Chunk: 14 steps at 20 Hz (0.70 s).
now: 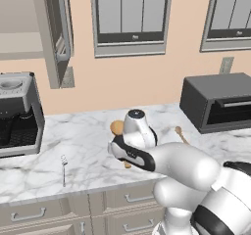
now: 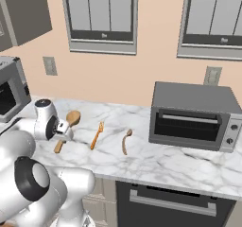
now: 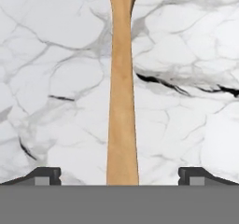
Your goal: Organize the utensils by type. Pick up the wooden spoons from the counter and place them in the open cabinet. Then pick up the metallic utensils from the counter and place them in the open drawer.
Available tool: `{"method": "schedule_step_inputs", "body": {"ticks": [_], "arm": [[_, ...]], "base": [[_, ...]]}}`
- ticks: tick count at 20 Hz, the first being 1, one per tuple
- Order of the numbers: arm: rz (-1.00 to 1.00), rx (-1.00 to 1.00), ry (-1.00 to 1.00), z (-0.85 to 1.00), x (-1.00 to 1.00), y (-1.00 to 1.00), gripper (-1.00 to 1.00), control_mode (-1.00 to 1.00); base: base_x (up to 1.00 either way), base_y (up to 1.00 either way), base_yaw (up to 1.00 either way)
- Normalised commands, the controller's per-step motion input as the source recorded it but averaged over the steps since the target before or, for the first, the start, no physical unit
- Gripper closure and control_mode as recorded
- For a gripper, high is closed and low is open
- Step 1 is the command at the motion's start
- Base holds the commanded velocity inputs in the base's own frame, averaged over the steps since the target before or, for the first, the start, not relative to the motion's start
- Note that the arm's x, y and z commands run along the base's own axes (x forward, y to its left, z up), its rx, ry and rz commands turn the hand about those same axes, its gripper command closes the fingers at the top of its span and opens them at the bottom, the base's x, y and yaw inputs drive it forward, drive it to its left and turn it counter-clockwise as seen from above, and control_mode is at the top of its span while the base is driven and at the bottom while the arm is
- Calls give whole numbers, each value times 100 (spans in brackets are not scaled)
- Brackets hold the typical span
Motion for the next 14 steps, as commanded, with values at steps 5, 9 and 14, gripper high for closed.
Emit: {"method": "schedule_step_inputs", "body": {"ticks": [5, 9, 14], "arm": [[0, 0, 0, -22, 3, 0, -100, -100], [0, 0, 0, -23, 4, 0, -100, -100], [0, 0, 0, -22, 4, 0, -100, -100]], "base": [[0, 0, 0], [0, 0, 0], [0, 0, 0]]}}
